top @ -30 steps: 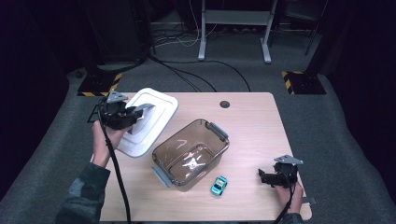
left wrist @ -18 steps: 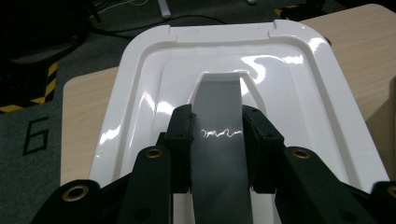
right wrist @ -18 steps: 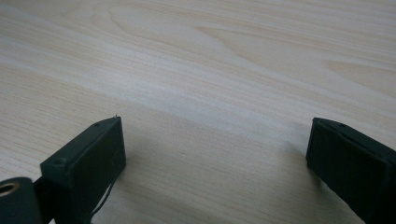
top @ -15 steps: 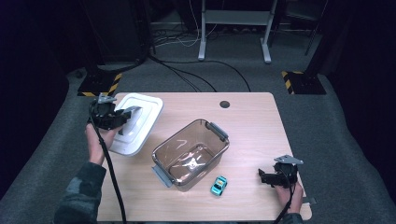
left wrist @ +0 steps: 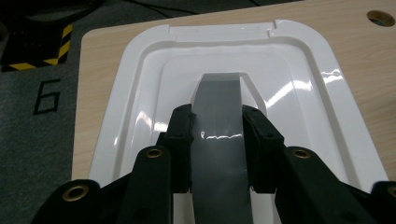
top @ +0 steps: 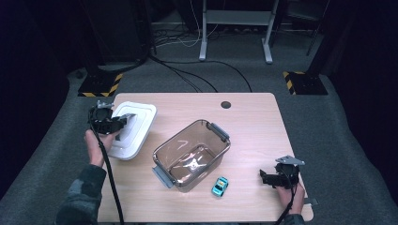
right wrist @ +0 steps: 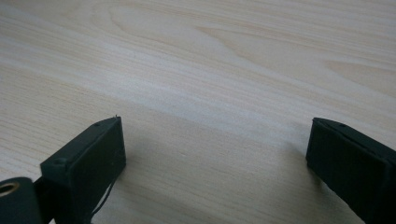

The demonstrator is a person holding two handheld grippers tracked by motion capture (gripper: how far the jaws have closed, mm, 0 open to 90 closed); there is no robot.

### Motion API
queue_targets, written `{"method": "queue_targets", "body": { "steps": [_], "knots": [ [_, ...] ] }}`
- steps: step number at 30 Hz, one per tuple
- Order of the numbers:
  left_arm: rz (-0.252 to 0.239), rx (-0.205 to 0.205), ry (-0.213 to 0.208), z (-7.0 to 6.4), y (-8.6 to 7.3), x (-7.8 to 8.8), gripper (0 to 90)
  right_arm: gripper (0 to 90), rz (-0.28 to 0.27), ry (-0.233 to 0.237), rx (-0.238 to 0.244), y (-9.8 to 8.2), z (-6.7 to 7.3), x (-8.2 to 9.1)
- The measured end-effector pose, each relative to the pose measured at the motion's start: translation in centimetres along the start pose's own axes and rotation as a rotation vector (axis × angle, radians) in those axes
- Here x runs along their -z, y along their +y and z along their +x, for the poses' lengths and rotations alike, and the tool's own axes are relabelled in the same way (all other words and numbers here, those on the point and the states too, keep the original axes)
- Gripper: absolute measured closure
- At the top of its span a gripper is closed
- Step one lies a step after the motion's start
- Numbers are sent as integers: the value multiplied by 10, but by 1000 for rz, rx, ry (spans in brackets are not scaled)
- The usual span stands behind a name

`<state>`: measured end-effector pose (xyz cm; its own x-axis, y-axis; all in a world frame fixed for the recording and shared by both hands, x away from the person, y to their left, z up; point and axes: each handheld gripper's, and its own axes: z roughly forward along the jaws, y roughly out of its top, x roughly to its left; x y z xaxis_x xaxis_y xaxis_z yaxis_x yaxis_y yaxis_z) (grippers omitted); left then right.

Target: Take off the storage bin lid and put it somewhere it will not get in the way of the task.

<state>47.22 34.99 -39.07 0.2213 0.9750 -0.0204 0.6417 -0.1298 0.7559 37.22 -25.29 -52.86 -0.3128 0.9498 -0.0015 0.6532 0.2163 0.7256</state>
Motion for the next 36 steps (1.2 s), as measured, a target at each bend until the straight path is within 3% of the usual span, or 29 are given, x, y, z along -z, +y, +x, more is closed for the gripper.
{"method": "queue_targets", "body": {
  "steps": [16,28,36],
  "knots": [
    [49,41,11,6,-27,-26,667,38,1,-3,-1,0,0,0],
    [88,47,4,6,-45,-43,667,39,1,-3,-1,0,0,0],
    [86,63,13,8,-57,-52,666,38,1,-3,-1,0,0,0]
  ]
}}
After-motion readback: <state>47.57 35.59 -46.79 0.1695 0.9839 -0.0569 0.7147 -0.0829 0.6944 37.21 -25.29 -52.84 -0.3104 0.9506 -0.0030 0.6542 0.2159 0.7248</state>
